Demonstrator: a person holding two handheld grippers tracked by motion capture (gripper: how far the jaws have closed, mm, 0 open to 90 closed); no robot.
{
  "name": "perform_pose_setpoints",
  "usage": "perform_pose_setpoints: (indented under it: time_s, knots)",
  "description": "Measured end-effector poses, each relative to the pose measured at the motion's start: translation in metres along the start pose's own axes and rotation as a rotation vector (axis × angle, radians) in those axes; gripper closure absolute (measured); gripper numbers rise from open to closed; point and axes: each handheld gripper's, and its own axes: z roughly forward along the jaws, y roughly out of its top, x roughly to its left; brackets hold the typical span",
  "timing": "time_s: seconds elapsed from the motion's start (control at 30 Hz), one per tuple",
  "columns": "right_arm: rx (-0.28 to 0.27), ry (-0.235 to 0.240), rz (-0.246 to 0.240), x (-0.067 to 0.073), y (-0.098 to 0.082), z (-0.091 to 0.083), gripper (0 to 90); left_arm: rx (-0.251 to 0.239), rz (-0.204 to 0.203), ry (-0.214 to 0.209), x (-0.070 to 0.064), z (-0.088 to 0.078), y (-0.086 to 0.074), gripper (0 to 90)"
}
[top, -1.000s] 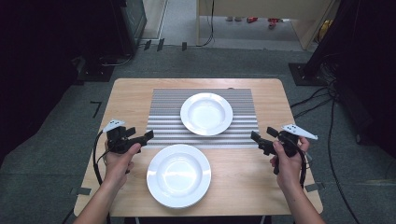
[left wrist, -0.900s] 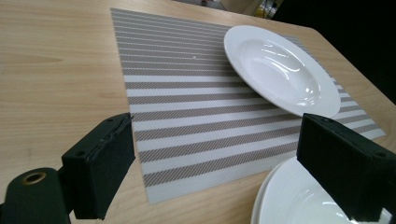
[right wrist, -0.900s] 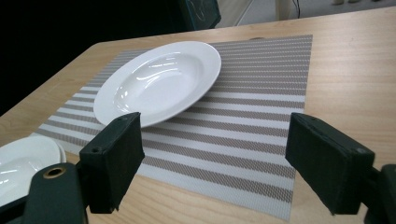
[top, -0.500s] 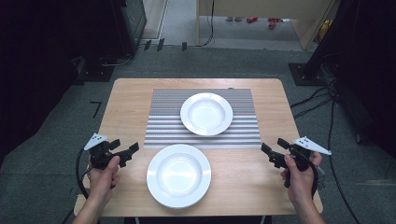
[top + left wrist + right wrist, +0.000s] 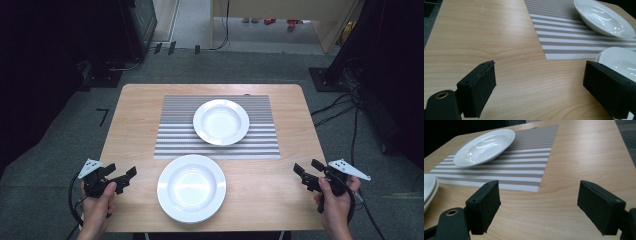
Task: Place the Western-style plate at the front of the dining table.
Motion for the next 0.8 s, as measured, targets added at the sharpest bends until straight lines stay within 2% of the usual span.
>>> perform_pose_setpoints:
  time_s: [0.2,0.3,0.47,0.73,0.8]
  knots:
    - [0.019,-0.027,0.017,-0.014,-0.014,-0.004,18.0,0.014,-0.012,0.031,0.011,-0.005,-0.012,11.3]
    - [0.041,-0.056,0.031,-0.026,-0.022,-0.008,18.0,0.020,-0.008,0.062,0.018,-0.008,-0.020,11.3]
    - [0.073,-0.085,0.043,-0.037,-0.032,-0.011,17.5,0.048,0.014,0.091,0.021,-0.005,-0.029,11.6]
    - [0.131,-0.130,0.047,-0.046,-0.041,-0.005,17.3,0.091,0.041,0.146,0.019,0.004,-0.034,12.8]
    - [0.140,-0.139,0.048,-0.047,-0.042,-0.004,17.4,0.111,0.066,0.160,0.016,0.006,-0.035,12.8]
